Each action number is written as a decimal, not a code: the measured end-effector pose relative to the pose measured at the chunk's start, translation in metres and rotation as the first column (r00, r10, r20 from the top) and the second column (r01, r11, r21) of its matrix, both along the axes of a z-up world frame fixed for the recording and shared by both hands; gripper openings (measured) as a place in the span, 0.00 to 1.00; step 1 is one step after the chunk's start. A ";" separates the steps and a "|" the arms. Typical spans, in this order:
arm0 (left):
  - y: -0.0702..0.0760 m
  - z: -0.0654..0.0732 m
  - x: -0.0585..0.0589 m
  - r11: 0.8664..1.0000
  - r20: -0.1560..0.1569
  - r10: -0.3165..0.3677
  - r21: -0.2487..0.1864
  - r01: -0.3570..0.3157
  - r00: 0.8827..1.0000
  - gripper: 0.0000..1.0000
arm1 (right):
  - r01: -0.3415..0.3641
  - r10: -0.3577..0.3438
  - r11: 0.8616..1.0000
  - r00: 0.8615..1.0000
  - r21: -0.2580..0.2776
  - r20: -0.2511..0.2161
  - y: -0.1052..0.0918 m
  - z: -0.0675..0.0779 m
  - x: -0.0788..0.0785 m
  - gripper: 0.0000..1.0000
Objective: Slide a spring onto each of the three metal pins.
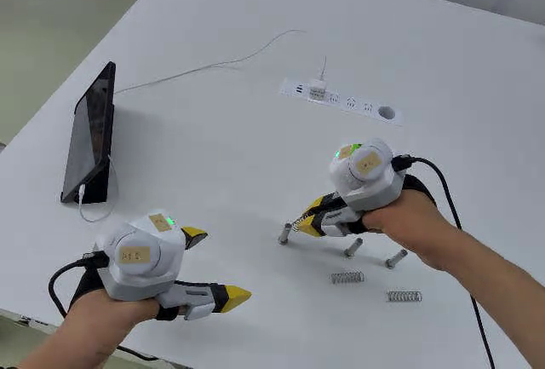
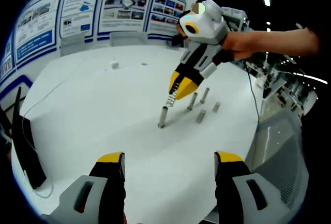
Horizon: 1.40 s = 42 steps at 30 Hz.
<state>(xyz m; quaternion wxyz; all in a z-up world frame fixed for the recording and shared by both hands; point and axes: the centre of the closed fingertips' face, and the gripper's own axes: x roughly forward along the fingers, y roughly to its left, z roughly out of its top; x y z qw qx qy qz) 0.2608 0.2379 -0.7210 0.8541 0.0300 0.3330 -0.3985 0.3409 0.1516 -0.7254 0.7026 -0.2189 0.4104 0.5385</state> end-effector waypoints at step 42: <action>0.004 -0.003 -0.003 1.000 -0.014 0.008 -0.003 -0.008 1.000 0.71 | -0.100 0.102 0.993 0.994 -0.055 0.032 0.021 -0.020 -0.003 0.13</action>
